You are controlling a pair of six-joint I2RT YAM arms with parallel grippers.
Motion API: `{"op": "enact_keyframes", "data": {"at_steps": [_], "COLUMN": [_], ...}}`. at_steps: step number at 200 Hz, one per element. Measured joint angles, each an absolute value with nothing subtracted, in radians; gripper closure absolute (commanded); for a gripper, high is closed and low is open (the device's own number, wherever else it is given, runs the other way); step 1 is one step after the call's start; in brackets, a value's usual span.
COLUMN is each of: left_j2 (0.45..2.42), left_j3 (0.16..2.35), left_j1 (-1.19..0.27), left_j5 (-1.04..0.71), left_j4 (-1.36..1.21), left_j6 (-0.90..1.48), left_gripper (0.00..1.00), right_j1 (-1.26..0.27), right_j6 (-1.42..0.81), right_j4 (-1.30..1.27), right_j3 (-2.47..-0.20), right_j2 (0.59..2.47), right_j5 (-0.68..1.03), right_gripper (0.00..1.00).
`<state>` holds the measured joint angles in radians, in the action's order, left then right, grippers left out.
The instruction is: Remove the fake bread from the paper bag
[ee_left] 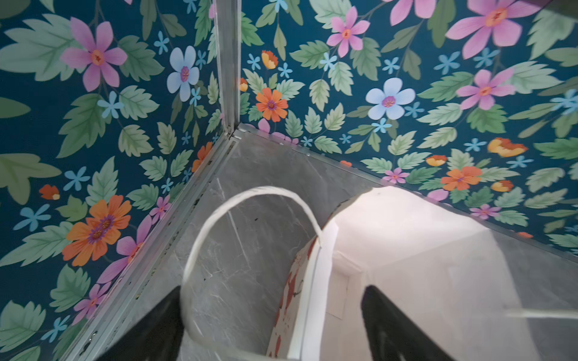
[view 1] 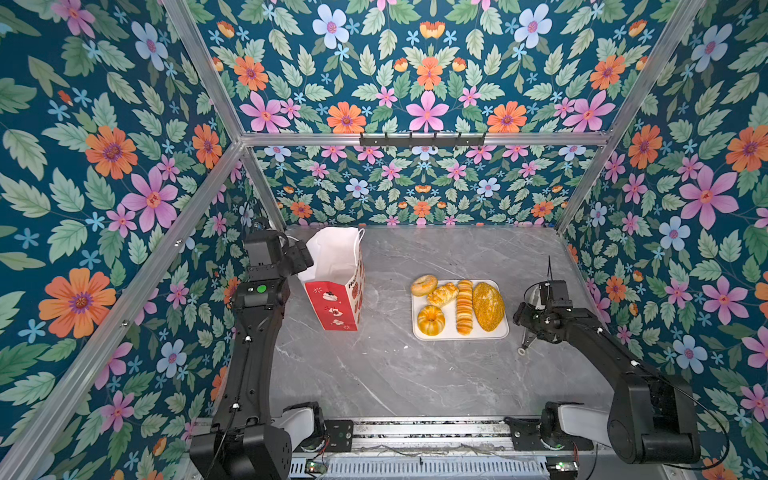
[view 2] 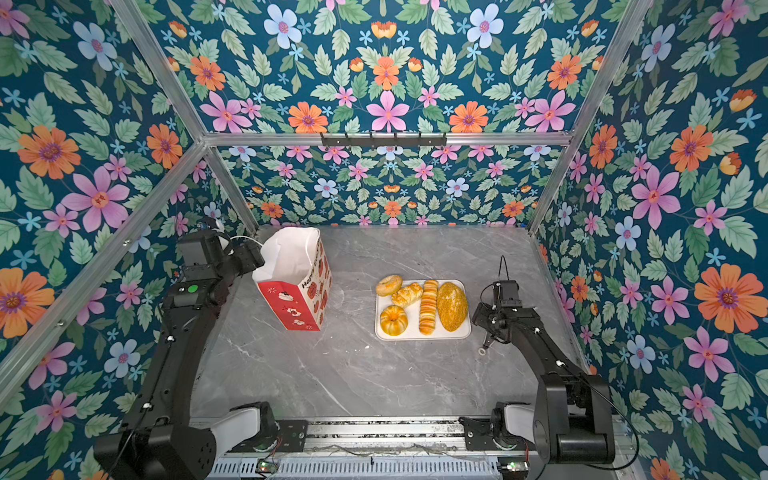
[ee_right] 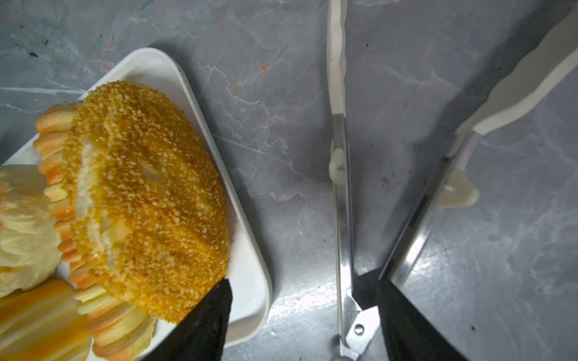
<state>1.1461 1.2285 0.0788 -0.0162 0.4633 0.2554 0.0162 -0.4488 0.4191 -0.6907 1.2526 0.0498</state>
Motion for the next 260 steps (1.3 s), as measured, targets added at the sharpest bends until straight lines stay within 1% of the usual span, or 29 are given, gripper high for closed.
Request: {"op": "enact_keyframes", "data": {"at_steps": [37, 65, 82, 98, 114, 124, 143, 164, 185, 210, 240, 260], "left_j2": [1.085, 1.017, 0.949, 0.858, 0.762, 0.712, 0.621, 0.551, 0.568, 0.645, 0.727, 0.76], "left_j3": [1.271, 1.287, 1.285, 1.245, 1.16, 1.081, 0.868, 0.644, 0.57, 0.5, 0.349, 0.224], "left_j1": [0.079, 0.079, 0.079, 0.079, 0.079, 0.079, 0.08, 0.079, 0.078, 0.077, 0.076, 0.076], "left_j5": [-0.102, -0.12, -0.095, -0.016, 0.113, 0.2, 0.318, 0.427, 0.492, 0.555, 0.549, 0.517], "left_j4": [0.52, 0.551, 0.559, 0.532, 0.493, 0.45, 0.378, 0.313, 0.265, 0.152, -0.015, -0.215], "left_j6": [0.255, 0.248, 0.237, 0.237, 0.237, 0.238, 0.274, 0.322, 0.385, 0.442, 0.467, 0.427], "left_gripper": [0.0, 0.0, 0.0, 0.06, 0.15, 0.18, 0.21, 0.19, 0.17, 0.17, 0.16, 0.14], "right_j1": [0.016, 0.016, 0.016, 0.016, 0.016, 0.017, 0.017, 0.017, 0.016, 0.016, 0.016, 0.016], "right_j6": [-0.449, -0.448, -0.445, -0.445, -0.445, -0.445, -0.445, -0.442, -0.442, -0.441, -0.44, -0.437], "right_j4": [0.419, 0.419, 0.418, 0.416, 0.416, 0.412, 0.397, 0.377, 0.363, 0.355, 0.342, 0.328], "right_j3": [-0.691, -0.691, -0.69, -0.688, -0.685, -0.681, -0.667, -0.653, -0.641, -0.625, -0.62, -0.614], "right_j2": [1.25, 1.246, 1.241, 1.24, 1.234, 1.225, 1.189, 1.139, 1.098, 1.082, 1.081, 1.067], "right_j5": [0.053, 0.054, 0.06, 0.061, 0.065, 0.068, 0.072, 0.072, 0.071, 0.071, 0.075, 0.078], "right_gripper": [0.26, 0.26, 0.26, 0.26, 0.26, 0.26, 0.26, 0.27, 0.27, 0.27, 0.27, 0.27]}}
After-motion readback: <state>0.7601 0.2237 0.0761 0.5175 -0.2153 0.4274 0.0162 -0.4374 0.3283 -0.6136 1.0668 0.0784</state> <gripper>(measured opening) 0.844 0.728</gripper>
